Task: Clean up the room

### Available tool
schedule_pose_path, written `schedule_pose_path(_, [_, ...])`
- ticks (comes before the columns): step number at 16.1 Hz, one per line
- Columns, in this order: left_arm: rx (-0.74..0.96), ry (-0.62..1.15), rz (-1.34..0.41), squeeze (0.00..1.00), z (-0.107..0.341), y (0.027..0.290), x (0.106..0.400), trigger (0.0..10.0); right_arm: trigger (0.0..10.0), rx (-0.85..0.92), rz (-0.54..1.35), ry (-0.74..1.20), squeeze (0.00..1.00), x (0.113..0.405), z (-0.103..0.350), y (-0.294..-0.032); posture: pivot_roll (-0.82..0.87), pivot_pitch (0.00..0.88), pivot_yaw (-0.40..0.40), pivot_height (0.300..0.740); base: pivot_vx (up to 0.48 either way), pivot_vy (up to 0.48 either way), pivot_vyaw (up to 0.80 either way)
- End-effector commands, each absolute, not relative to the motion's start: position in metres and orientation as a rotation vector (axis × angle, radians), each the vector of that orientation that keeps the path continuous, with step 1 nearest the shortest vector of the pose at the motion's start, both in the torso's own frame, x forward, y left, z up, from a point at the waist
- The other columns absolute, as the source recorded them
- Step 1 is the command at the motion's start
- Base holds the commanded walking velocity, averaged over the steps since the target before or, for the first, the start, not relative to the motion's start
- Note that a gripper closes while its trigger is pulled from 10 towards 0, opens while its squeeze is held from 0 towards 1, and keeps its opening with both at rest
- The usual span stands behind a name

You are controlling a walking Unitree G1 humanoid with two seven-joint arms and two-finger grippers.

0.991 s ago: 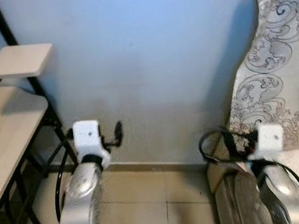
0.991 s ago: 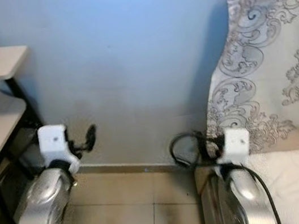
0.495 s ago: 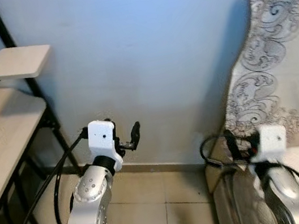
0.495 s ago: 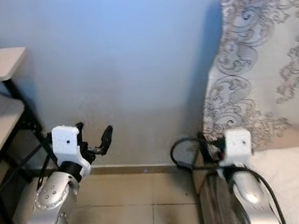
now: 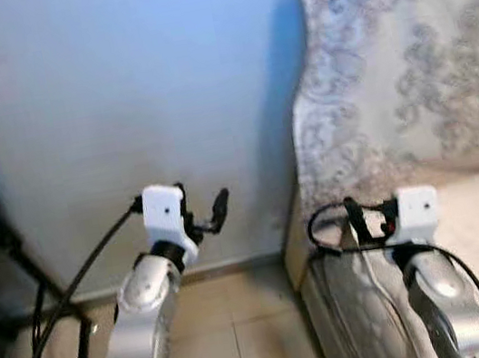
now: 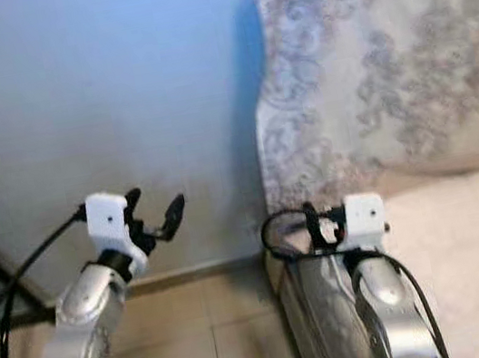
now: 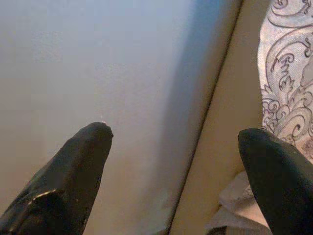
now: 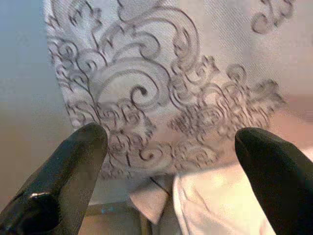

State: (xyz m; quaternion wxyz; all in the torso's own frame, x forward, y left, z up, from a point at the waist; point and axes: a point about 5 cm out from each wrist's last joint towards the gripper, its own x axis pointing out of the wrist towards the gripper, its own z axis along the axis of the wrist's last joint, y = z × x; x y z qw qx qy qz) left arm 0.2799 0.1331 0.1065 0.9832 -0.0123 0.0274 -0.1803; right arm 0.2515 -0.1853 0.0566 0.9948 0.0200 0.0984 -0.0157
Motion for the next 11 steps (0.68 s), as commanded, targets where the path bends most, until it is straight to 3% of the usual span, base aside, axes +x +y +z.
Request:
schedule_pose_path(1, [-0.029,0.035,-0.377,0.00,0.111,0.133,0.284,10.0,10.0,0.033,-0.044,0.186,0.00,0.253,0.058,-0.187,0.17,0.000,-0.071,0.740,0.000,0.000,-0.80])
schedule_pose_path(3, [-0.012,0.046,-0.392,0.00,0.109,0.134,0.284,10.0,10.0,0.036,-0.060,0.185,0.00,0.253,0.057,-0.189,0.17,0.000,-0.069,0.740,0.000,0.000,-0.80])
schedule_pose_path(7, [0.006,0.060,-0.405,0.00,0.104,0.137,0.286,10.0,10.0,0.057,-0.151,0.090,0.00,0.251,0.070,-0.201,0.15,0.000,-0.051,0.740,0.000,0.422,-0.79])
schedule_pose_path(11, [0.041,0.074,-0.363,0.00,0.099,0.141,0.291,10.0,10.0,0.047,-0.119,0.127,0.00,0.247,0.064,-0.198,0.13,0.000,-0.047,0.740,0.000,0.000,-0.79])
